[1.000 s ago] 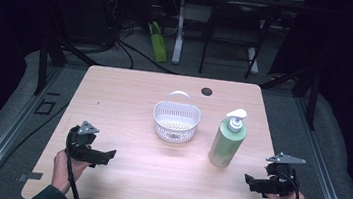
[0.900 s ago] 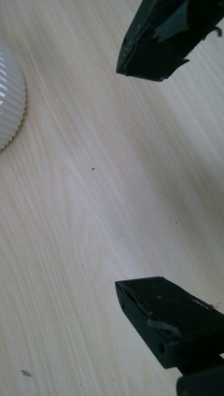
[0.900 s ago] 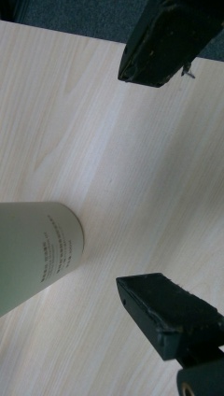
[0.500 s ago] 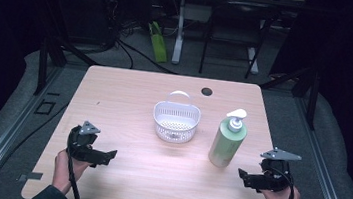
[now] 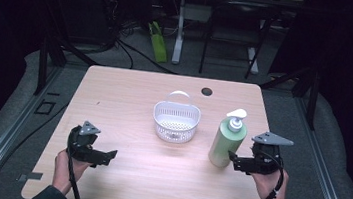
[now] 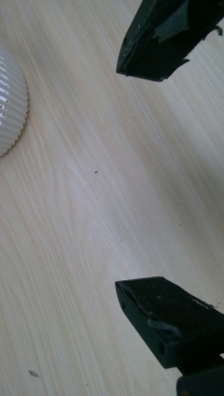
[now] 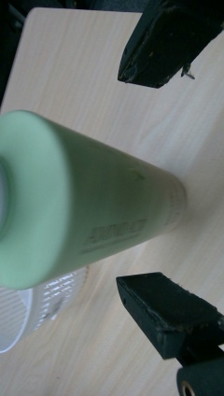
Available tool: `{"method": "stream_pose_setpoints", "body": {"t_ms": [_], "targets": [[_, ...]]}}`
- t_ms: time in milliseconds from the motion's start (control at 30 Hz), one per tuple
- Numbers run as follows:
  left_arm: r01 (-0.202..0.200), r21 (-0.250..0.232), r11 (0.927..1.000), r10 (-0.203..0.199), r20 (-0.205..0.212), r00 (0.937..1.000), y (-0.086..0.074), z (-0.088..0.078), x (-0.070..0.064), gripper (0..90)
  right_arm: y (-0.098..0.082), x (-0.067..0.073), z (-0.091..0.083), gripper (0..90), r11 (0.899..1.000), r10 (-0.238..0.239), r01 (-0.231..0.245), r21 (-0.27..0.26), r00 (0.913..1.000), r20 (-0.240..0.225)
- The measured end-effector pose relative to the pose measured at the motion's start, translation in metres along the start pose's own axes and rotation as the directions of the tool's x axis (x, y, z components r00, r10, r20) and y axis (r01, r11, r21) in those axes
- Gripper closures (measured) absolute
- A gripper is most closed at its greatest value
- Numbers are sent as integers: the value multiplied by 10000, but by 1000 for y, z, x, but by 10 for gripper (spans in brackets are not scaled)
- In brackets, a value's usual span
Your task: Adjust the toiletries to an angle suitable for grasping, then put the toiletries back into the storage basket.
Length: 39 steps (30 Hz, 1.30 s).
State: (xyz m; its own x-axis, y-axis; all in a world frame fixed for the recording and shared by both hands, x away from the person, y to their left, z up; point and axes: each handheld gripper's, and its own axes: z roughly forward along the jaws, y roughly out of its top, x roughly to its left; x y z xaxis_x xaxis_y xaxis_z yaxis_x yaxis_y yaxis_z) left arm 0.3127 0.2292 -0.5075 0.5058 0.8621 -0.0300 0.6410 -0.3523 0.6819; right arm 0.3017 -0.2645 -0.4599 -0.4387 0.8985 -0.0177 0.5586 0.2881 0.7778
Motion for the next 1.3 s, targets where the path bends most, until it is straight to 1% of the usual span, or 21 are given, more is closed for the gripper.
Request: {"method": "stream_pose_setpoints", "body": {"t_ms": [67,100,167,233,300,333,433,500,533,633,767,833,900,1000,1300], "targets": [[76,17,10000,-76,20,10000,0,0,0,0,6,1,1,27,9998,-34,34,-177,10000,-4],[54,6,10000,-54,6,10000,0,0,0,0,10,2,2,26,9995,-39,40,-308,10000,6],[60,-10,10000,-60,13,10000,0,0,0,0,14,3,4,26,9991,-52,50,-430,10000,-51],[34,7,10000,-34,14,10000,0,0,0,0,19,4,7,26,9986,-55,55,-526,10000,-2],[30,11,10000,-30,13,10000,-1,0,0,0,22,5,9,31,9977,-40,34,-672,10000,-77],[3,12,10000,-3,4,10000,-1,-1,0,0,24,5,10,39,9974,-21,20,-725,10000,-21],[54,18,10000,-54,-1,10000,-1,-1,1,0,27,6,13,62,9961,-50,42,-882,10000,-86],[31,45,10000,-31,-19,10000,-2,-1,1,0,29,7,15,106,9952,-94,84,-977,9999,-102],[53,20,10000,-53,-12,10000,-2,-2,1,0,30,8,16,113,9952,-110,100,-977,9999,-92],[75,0,10000,-75,-35,10000,-3,-3,2,0,31,10,18,112,9952,-119,120,-971,9999,19],[121,-33,9999,-121,-54,9999,-3,-3,2,0,31,10,18,114,9943,-98,100,-1057,9999,29],[63,-32,10000,-63,-65,10000,-3,-3,2,0,30,11,18,114,9940,-75,75,-1092,10000,4],[47,-1,10000,-47,-59,10000,-2,-3,1,0,29,12,19,114,9925,-77,65,-1217,9999,-101],[44,-2,10000,-44,-42,10000,-2,-3,1,0,29,16,20,114,9910,-202,170,-1328,9995,-228],[74,-60,10000,-75,-62,10000,-3,-4,2,0,31,21,25,114,9890,-463,375,-1432,9972,-584]]}}
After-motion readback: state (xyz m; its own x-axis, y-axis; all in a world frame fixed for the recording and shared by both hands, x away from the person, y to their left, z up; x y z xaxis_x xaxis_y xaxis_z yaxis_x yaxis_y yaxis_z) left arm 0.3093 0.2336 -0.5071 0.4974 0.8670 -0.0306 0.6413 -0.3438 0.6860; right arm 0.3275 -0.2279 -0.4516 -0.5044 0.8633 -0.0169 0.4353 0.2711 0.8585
